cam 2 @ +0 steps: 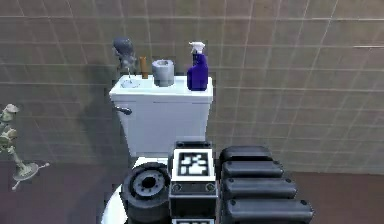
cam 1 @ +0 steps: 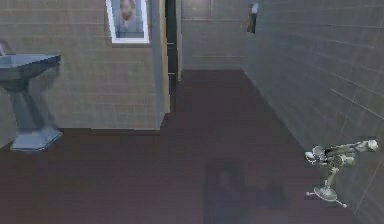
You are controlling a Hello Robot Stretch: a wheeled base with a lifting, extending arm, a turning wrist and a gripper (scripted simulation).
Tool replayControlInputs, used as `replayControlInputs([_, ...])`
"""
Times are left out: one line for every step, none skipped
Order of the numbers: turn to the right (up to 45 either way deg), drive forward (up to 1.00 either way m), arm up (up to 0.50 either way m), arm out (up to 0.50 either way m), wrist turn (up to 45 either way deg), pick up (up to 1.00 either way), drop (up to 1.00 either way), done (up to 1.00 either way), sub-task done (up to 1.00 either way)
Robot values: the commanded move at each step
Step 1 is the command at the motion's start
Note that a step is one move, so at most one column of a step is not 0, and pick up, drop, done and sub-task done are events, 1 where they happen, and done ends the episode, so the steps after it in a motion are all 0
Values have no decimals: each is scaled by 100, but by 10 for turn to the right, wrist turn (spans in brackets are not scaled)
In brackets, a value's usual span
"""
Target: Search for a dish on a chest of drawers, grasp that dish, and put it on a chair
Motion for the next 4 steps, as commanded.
replayControlInputs([0, 100, 0, 0, 0, 0, 0, 0, 0])
replayControlInputs([0, 100, 0, 0, 0, 0, 0, 0, 0])
replayControlInputs([0, 100, 0, 0, 0, 0, 0, 0, 0])
replayControlInputs([30, 0, 0, 0, 0, 0, 0, 0, 0])
